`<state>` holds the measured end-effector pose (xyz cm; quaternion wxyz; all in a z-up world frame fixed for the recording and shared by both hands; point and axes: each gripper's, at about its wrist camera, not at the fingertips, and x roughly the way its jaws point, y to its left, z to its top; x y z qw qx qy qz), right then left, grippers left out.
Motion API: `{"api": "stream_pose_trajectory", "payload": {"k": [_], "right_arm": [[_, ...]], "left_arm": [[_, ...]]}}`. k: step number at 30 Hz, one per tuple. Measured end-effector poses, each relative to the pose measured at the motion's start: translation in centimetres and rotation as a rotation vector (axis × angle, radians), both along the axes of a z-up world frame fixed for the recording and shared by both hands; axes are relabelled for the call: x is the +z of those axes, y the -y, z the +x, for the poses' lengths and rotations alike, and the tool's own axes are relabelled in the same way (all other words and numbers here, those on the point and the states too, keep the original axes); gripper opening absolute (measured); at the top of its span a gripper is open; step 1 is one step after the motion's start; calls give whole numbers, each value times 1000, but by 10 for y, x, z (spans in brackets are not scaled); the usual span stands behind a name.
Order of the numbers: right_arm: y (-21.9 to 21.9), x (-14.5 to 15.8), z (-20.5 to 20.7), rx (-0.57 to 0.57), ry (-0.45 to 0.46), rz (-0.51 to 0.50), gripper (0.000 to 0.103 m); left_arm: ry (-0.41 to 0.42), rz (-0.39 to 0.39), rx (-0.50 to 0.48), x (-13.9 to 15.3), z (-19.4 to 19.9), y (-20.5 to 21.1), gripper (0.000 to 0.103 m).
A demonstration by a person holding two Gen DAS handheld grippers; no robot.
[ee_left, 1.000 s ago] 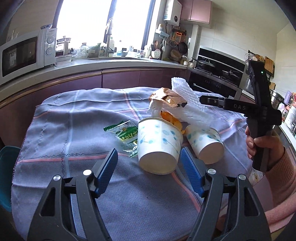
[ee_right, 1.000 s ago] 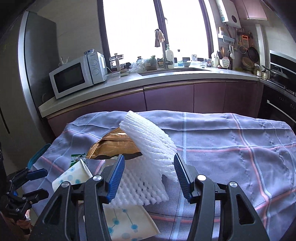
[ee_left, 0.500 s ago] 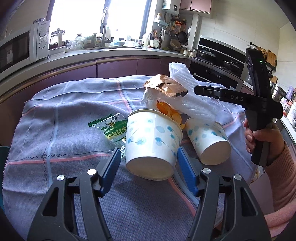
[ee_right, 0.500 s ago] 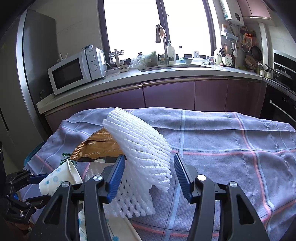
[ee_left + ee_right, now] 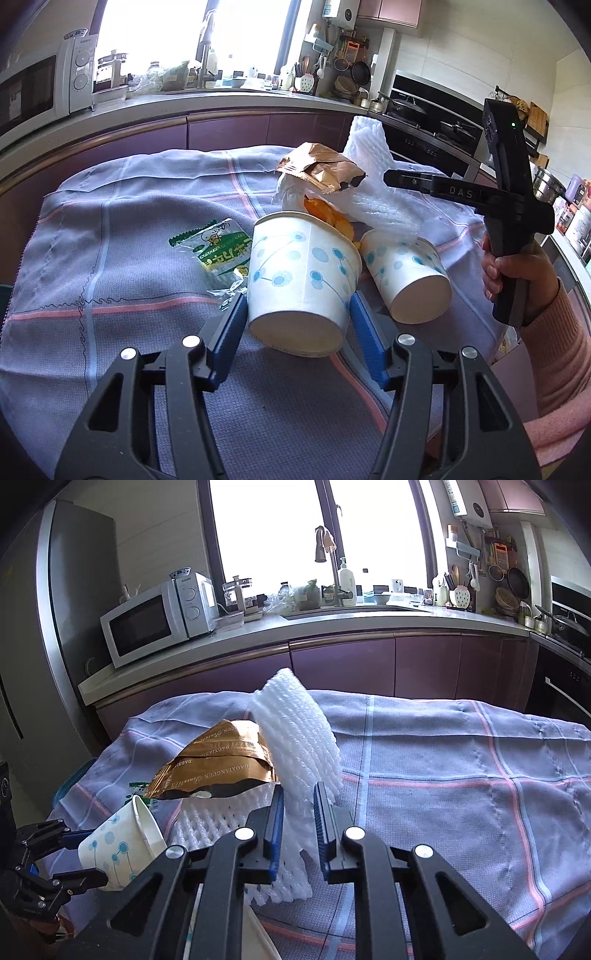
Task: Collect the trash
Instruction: 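Grasp the dotted paper cup with the left gripper while the right grasps the foam net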
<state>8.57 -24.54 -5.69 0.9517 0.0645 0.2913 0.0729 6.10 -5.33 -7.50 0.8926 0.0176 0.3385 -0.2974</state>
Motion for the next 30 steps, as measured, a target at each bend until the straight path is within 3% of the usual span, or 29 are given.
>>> {"api": "stream_pose_trajectory", "payload": {"k": [19, 30], "right_arm": [[4, 30, -27, -48, 98, -18, 12], [-32, 66, -46, 39, 191, -34, 12]], "left_arm": [[61, -45, 10, 18, -24, -20, 57], [124, -94, 39, 47, -47, -51, 57]]}}
